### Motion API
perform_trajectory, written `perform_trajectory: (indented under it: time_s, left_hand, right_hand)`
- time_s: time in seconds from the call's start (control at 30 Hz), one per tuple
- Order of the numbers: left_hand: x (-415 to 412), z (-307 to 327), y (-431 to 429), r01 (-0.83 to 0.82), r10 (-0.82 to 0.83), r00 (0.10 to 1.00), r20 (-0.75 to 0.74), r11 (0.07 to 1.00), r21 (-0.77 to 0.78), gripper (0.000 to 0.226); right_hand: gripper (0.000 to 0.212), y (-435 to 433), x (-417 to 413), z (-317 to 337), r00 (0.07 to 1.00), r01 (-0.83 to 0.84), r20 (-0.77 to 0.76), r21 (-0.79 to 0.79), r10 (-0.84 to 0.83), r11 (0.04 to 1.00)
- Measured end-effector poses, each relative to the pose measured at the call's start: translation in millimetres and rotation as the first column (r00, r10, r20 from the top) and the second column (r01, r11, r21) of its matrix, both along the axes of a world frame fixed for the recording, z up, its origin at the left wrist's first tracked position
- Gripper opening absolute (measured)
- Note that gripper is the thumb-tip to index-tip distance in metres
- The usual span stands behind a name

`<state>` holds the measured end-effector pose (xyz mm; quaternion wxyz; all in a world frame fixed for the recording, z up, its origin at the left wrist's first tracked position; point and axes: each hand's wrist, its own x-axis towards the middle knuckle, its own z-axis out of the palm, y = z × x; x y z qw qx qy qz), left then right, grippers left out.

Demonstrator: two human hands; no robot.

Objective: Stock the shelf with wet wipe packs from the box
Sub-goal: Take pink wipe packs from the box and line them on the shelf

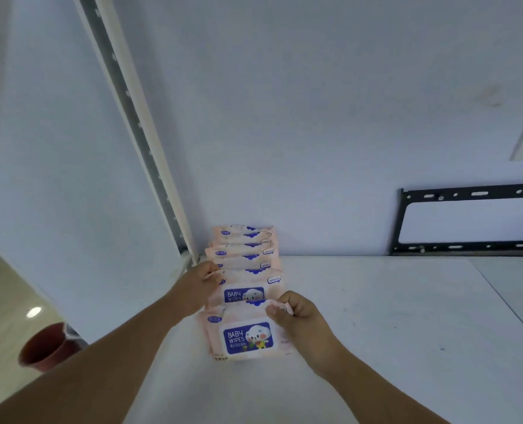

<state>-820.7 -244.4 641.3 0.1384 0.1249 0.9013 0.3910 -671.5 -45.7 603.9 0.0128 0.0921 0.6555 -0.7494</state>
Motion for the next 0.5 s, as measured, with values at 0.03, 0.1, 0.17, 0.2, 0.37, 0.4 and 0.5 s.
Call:
perform_trajectory:
  time_s: [0.03, 0.1, 0.17, 0.2, 0.37, 0.4, 0.5]
  left_hand:
    - [-7.2, -2.3, -1.5, -0.007, 0.007, 1.0, 0.0, 1.0, 0.001, 0.01]
    - [-20.7, -6.0, -3.6, -0.03, 0.03, 1.0, -0.001, 0.999, -0.02, 0.007]
    - [-29.6, -8.0, -3.5, -0.046, 0.044, 0.998, -0.037, 0.998, -0.046, 0.008]
    - [-31.4, -8.9, -3.2, -0.052, 0.048, 0.997, -0.062, 0.997, -0.063, 0.009]
    - [-36.4, -7.5, -9.1, -0.045, 0.018, 0.987, -0.159, 0.985, -0.166, 0.013]
    - [-37.8, -6.1, -9.7, -0.048, 0.019, 0.986, -0.167, 0.984, -0.172, 0.013]
    - [-39.5, -2.4, -9.3, -0.07, 0.044, 0.986, -0.161, 0.985, -0.159, 0.014]
  right_hand:
    - [0.024, -1.0, -7.1, -2.4, 1.0, 0.012, 0.003, -0.008, -0.012, 1.0]
    - [0.013, -2.3, -19.7, -5.0, 0.999, 0.035, 0.017, -0.048, -0.034, 0.998]
    - [0.007, -4.8, -31.2, -8.5, 0.998, 0.066, 0.028, -0.081, -0.064, 0.995]
    - [0.008, -5.4, -36.7, -11.9, 0.997, 0.078, 0.028, -0.101, -0.075, 0.992]
    - [0.013, -20.8, -49.1, -11.9, 0.99, 0.135, 0.056, -0.08, -0.131, 0.988]
    - [0.011, -24.3, -51.0, -11.1, 0.988, 0.145, 0.056, -0.078, -0.141, 0.986]
    - [0.014, -32.9, -54.8, -11.2, 0.98, 0.189, 0.061, -0.035, -0.187, 0.981]
